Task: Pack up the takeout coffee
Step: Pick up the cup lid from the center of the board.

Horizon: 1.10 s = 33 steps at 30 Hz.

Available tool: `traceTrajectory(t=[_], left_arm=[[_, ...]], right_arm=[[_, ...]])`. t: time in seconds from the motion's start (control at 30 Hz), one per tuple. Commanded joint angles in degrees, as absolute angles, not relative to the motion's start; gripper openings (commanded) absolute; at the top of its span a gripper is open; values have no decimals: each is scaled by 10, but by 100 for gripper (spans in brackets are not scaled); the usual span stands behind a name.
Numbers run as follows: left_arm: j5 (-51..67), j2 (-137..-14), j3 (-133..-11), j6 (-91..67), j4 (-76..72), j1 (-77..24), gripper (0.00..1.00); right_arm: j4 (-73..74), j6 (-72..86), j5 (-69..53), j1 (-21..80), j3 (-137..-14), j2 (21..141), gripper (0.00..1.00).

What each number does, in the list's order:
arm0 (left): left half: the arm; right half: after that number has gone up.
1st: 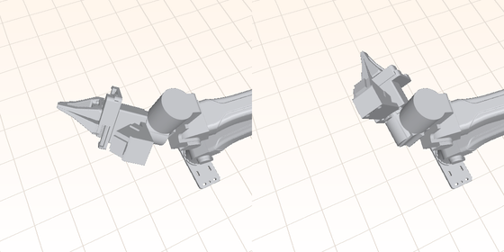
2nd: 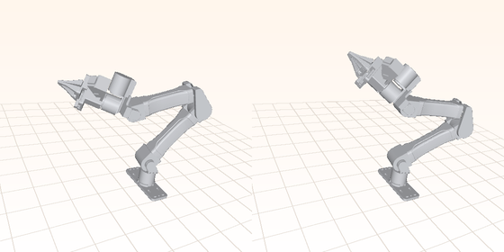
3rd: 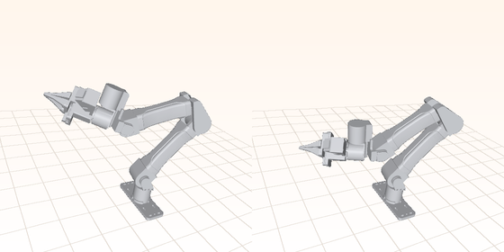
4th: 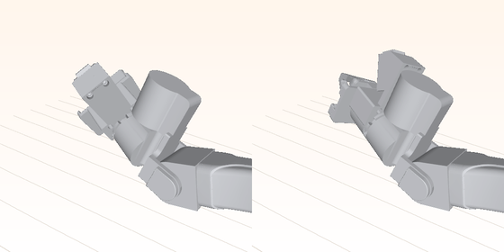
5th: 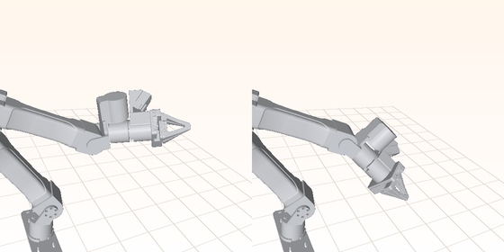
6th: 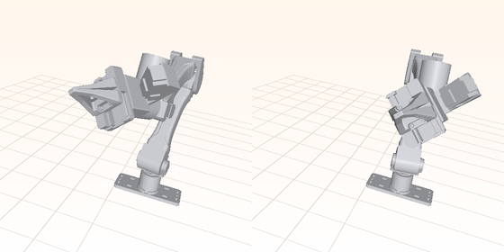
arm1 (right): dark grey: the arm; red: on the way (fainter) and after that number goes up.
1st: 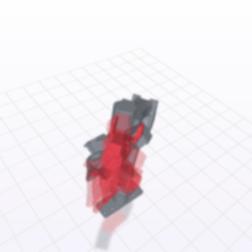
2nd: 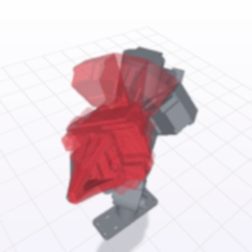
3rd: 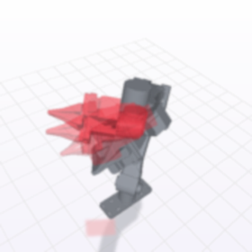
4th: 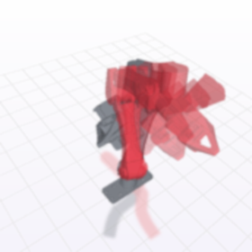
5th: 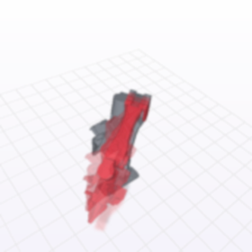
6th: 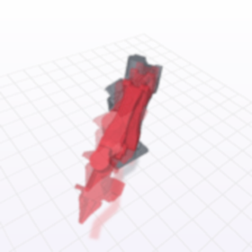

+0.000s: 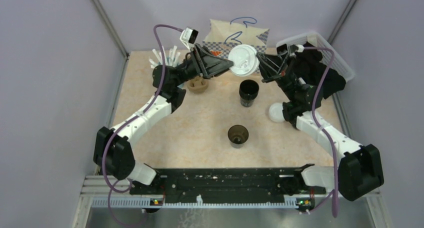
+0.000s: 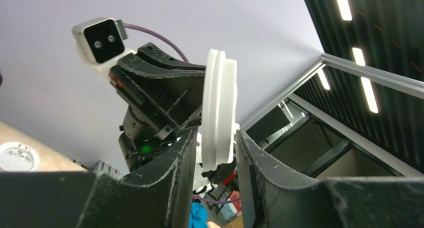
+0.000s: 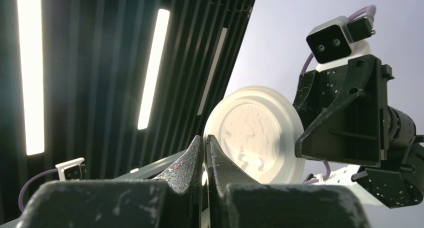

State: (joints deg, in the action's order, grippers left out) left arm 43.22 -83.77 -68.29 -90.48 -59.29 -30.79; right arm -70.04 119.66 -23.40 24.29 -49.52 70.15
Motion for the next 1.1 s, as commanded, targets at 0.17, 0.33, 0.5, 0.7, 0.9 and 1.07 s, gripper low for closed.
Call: traceTrajectory(t=[0.17,0.33,0.5,0.7,0.9,1.07], left_arm=[[437,-814,-690,-877,-562,-305,35],[438,-809,-677,-885,-564,-301,31],[440,-801,-661,-892,-564,-294,26],[464,-801,-646,-894,-545,-293,24],[490,-799,-619,-902,-538,-293,24],[522,-800,-596,-899,-523,-293,24]], right_arm=[[-713,1222,-225,248,-485,688,3],[-699,1211,-225,248,-472,679,11],[-673,1189,-236,244,-464,668,27],[-618,1153,-277,232,-460,655,42],[-493,1067,-334,214,-469,625,60],[-324,938,-397,210,-507,613,68]])
